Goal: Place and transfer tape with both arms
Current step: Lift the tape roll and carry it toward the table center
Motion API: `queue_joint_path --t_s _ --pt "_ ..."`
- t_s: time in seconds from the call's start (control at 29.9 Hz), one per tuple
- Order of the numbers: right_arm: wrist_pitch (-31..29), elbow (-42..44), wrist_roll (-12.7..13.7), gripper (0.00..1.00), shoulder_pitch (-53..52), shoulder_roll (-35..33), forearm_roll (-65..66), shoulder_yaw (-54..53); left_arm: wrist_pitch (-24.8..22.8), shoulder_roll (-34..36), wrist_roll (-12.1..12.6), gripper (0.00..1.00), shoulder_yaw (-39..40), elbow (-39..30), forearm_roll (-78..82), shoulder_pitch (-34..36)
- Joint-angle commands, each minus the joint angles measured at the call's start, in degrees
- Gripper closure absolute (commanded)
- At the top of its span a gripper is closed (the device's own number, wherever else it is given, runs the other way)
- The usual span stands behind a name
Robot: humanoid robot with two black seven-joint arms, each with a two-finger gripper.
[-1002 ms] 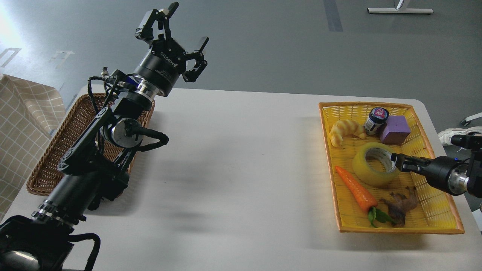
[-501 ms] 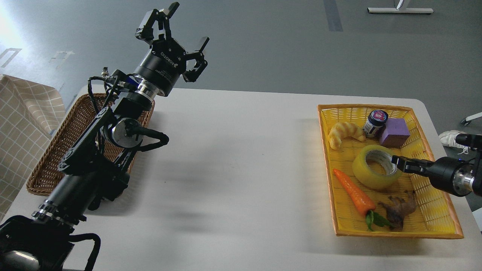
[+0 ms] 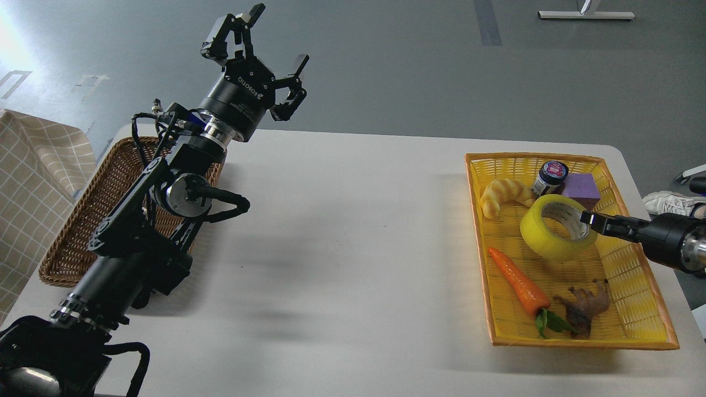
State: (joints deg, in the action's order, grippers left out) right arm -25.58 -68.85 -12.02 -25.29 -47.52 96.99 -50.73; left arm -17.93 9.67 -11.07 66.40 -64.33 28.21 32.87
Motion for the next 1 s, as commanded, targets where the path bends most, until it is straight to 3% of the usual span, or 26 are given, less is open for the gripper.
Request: queue_joint_path --t_s 0.0,0.27,0.53,0.97 --pt "-2.42 0.12 0.07 0.86 -4.67 0.15 -0.31 -0.16 0.00 0.09 0.00 0.02 -0.04 0.00 0.00 0.00" --pt "-2.42 0.38 0.86 0.87 -12.33 1.73 -0.31 0.37 0.09 0.00 0.00 0.02 0.05 0.00 0.09 0.00" --pt "-2.42 0.73 1.91 0.87 -19.44 9.19 0.13 5.20 0.09 0.26 0.00 0.02 0.05 0.00 0.00 0.09" --pt "-2.42 12.06 2.18 0.88 -29.82 28.08 0.22 17.41 0.00 0.88 0.00 0.02 0.22 0.00 0.00 0.09"
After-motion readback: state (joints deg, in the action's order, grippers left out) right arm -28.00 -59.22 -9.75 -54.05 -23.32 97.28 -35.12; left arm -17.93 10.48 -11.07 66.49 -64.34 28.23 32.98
